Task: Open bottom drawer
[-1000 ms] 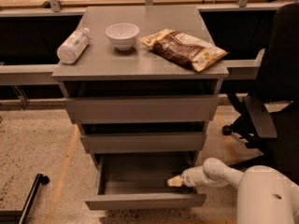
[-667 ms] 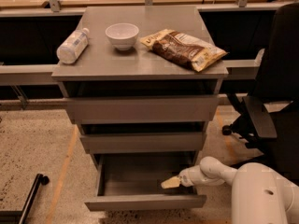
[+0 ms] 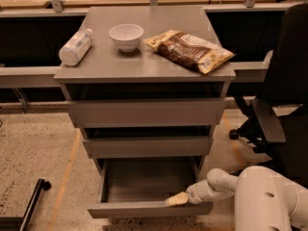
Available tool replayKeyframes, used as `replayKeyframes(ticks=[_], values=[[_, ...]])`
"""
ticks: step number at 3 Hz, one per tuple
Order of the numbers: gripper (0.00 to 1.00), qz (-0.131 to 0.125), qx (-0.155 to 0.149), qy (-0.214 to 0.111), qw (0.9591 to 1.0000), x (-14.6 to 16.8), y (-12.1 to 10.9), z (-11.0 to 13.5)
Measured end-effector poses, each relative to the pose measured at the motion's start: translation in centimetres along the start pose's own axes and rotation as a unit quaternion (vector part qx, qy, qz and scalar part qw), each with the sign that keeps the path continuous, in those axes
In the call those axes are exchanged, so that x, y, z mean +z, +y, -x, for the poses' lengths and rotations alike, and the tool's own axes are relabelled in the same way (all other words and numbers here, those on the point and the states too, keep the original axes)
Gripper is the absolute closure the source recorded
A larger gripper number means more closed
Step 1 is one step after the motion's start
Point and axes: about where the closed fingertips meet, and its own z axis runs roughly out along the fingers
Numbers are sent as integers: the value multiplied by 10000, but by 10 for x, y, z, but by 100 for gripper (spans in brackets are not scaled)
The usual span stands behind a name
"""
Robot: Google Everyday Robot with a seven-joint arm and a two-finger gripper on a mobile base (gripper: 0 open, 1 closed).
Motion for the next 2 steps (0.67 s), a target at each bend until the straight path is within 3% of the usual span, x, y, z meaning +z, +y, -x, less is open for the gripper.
replayKeyframes(ticks=[2], values=[[0,35,141,170,9997,-1,3,-10]])
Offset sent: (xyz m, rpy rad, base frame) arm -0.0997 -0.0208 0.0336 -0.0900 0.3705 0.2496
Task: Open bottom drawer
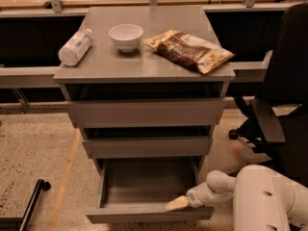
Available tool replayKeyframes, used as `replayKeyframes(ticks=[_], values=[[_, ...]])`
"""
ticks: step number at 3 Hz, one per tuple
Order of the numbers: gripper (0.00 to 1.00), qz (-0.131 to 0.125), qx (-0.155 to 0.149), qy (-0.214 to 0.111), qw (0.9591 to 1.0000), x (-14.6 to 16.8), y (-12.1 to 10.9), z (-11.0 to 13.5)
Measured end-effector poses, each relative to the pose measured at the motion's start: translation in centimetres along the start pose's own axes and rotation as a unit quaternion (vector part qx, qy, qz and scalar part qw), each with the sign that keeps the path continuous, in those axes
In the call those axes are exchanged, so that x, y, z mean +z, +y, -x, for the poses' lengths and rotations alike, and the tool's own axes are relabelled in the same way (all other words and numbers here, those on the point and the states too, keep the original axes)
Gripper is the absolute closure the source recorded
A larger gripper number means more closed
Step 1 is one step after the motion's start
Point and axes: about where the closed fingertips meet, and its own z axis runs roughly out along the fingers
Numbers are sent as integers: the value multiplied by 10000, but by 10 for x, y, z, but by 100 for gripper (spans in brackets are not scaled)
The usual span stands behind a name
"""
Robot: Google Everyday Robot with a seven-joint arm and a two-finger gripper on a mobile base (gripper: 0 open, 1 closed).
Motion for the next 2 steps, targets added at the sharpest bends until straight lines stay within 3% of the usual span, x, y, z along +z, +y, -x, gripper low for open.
replayKeyframes(ticks=[1,2], values=[[0,162,-372,60,9992,-21,21,-6],[0,215,-682,476,9963,-38,46,-13]])
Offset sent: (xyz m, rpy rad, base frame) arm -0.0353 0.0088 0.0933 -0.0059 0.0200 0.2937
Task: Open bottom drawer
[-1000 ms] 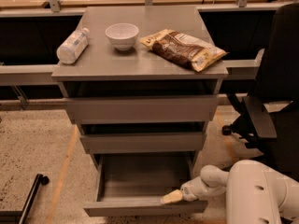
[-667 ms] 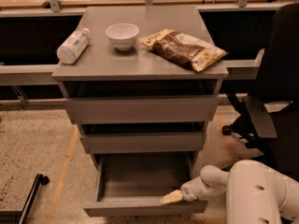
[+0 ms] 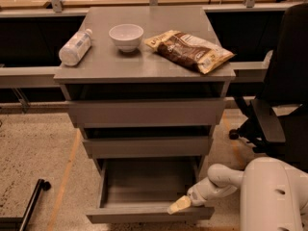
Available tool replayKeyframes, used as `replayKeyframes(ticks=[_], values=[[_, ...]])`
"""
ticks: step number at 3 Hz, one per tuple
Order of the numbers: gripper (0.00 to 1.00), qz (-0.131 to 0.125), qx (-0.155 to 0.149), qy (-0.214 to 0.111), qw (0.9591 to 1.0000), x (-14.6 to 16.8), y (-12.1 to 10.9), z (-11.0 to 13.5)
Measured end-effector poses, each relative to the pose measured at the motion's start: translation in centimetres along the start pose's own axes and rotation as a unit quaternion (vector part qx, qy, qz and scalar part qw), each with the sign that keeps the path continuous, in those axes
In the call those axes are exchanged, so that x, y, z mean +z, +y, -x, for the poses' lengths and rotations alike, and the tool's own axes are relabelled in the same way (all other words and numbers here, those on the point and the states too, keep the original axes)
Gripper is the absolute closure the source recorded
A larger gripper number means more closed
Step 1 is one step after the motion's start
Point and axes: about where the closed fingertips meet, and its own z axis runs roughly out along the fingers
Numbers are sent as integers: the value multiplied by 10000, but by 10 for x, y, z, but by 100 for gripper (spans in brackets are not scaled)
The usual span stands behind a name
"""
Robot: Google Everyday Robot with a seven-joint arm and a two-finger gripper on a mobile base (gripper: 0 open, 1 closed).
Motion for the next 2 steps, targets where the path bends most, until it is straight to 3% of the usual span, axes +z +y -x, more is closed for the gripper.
replayKeyframes(ticks=[2], values=[[0,445,356,464,9973,11,2,-29]])
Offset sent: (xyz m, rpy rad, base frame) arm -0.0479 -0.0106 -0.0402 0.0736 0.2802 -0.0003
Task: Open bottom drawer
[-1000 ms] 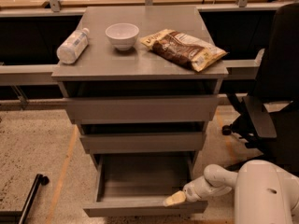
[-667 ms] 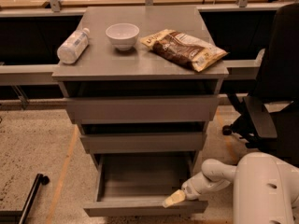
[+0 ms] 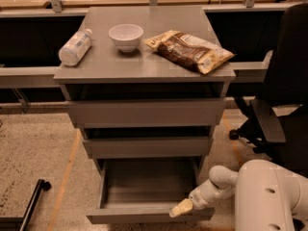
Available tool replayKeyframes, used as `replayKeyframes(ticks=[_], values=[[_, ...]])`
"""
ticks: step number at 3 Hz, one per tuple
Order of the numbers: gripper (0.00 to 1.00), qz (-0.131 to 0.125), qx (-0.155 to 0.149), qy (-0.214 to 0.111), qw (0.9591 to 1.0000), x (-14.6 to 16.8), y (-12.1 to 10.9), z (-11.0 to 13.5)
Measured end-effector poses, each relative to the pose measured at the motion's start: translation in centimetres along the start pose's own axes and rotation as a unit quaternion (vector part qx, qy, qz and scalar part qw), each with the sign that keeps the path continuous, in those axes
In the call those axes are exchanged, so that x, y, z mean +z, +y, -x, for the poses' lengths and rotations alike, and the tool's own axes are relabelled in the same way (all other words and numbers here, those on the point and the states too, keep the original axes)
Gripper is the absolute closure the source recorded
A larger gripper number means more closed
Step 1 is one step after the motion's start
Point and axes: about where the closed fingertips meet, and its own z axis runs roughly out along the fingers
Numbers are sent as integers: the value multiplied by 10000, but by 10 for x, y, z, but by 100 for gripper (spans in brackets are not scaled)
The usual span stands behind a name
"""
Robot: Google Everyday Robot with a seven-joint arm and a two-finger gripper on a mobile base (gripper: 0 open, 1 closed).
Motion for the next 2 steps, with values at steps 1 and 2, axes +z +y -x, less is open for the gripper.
replayKeyframes(ticks=[1,2], values=[[0,1,0,2,10000,-3,3,0],[0,1,0,2,10000,-3,4,0]])
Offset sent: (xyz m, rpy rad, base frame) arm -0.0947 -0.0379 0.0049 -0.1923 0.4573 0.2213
